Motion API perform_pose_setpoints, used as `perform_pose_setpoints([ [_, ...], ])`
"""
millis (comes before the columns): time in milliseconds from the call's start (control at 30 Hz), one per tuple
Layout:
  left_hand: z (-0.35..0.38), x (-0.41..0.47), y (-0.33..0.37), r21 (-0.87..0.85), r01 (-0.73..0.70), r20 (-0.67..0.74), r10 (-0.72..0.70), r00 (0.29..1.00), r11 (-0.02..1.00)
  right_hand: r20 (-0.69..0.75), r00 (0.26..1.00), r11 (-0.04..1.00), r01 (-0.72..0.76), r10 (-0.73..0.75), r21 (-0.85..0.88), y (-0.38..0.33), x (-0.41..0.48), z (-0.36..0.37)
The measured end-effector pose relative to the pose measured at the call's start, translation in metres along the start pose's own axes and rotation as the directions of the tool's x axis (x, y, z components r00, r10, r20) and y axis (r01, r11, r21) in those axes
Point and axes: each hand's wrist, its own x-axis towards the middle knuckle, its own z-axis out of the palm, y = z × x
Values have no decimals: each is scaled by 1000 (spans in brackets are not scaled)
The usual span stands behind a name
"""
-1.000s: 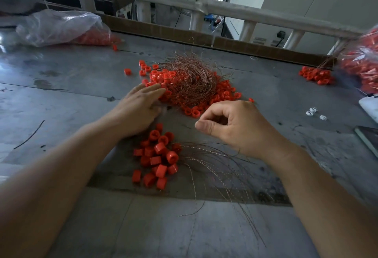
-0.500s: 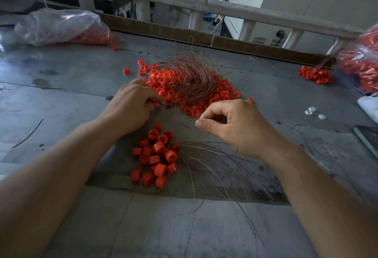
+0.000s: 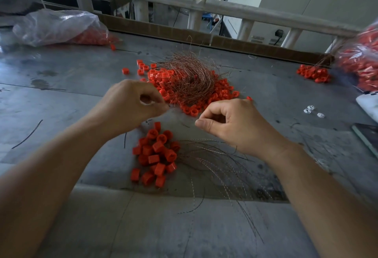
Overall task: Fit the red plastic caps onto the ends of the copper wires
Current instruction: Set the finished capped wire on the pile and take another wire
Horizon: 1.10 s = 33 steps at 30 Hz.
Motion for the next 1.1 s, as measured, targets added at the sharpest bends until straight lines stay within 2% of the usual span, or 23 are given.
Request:
perform_pose_setpoints([
  [67, 5, -2, -1, 107, -14, 63, 8, 998, 994, 6, 1000, 1000, -2, 2, 0, 0, 0, 0],
  [167, 11, -1, -2, 216, -42, 74, 26, 997, 975, 8, 1000, 1000, -4, 4, 0, 0, 0, 1],
  [400, 15, 2, 0, 173, 17, 16, -20, 1000, 985, 22, 1000, 1000, -1, 1, -10, 0, 0, 2],
  [500, 13, 2, 1, 80, 83, 18, -85, 996, 993, 21, 1000, 1000, -5, 5, -6, -1, 0, 1],
  [600, 2, -1, 8, -126, 152, -3, -154, 988, 980, 21, 1000, 1000, -2, 2, -1, -1, 0, 0],
  [667, -7, -4, 18, -298, 148, 0, -155, 988, 943, -3, 1000, 1000, 9, -9, -2, -1, 0, 0],
  [733, -13, -9, 28, -404, 103, 25, -102, 994, 909, -95, 994, 999, 53, -52, 11, -2, 1, -1],
  [800, -14, -13, 36, -435, 59, 73, -29, 997, 898, -207, 971, 991, 129, -117, 43, -5, 1, -1],
  [867, -12, -16, 40, -432, 20, 125, 38, 991, 902, -247, 950, 977, 208, -192, 41, -7, 0, 0],
  [1000, -9, -19, 44, -409, -22, 203, 115, 972, 912, -160, 947, 959, 282, -280, -9, -9, 0, 9],
  [1100, -10, -19, 44, -406, -50, 235, 157, 959, 912, -165, 943, 951, 302, -288, 70, -9, 1, 11],
])
